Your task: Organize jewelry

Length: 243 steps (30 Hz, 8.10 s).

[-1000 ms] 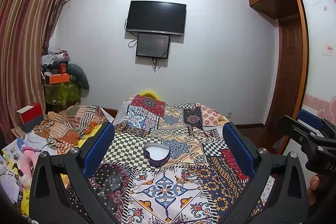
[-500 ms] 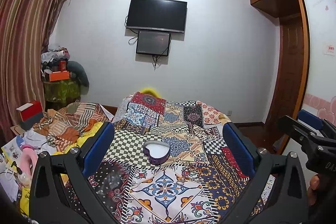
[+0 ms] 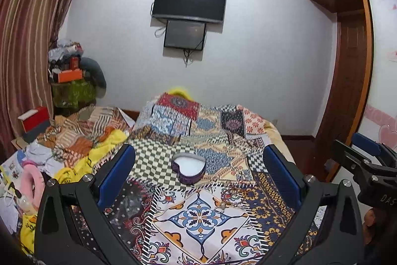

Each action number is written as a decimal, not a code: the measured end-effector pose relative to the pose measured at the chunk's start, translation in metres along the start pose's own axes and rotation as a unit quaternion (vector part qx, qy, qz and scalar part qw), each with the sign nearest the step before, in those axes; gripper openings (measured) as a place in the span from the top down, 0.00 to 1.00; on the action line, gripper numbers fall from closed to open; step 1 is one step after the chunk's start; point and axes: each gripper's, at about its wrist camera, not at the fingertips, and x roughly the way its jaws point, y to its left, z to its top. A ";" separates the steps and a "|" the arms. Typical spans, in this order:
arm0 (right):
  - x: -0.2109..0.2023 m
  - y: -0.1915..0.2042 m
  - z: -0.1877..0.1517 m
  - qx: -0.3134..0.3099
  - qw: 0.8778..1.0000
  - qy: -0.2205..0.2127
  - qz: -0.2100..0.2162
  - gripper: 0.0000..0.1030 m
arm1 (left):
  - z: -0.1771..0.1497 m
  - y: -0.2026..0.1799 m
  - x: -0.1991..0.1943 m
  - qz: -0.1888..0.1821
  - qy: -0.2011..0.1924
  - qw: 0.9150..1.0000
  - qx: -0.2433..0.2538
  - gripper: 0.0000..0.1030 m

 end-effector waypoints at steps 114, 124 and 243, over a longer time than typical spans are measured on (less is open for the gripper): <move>0.152 0.010 -0.007 0.003 0.983 0.138 0.119 0.91 | -0.025 0.011 0.132 -0.055 0.124 0.990 0.047 0.91; 0.185 0.017 0.002 -0.011 0.982 0.144 0.122 0.91 | -0.018 0.024 0.173 -0.049 0.138 0.988 0.042 0.91; 0.178 -0.091 -0.082 0.000 0.957 0.280 0.075 0.57 | -0.090 -0.068 0.244 -0.114 0.320 0.936 0.090 0.80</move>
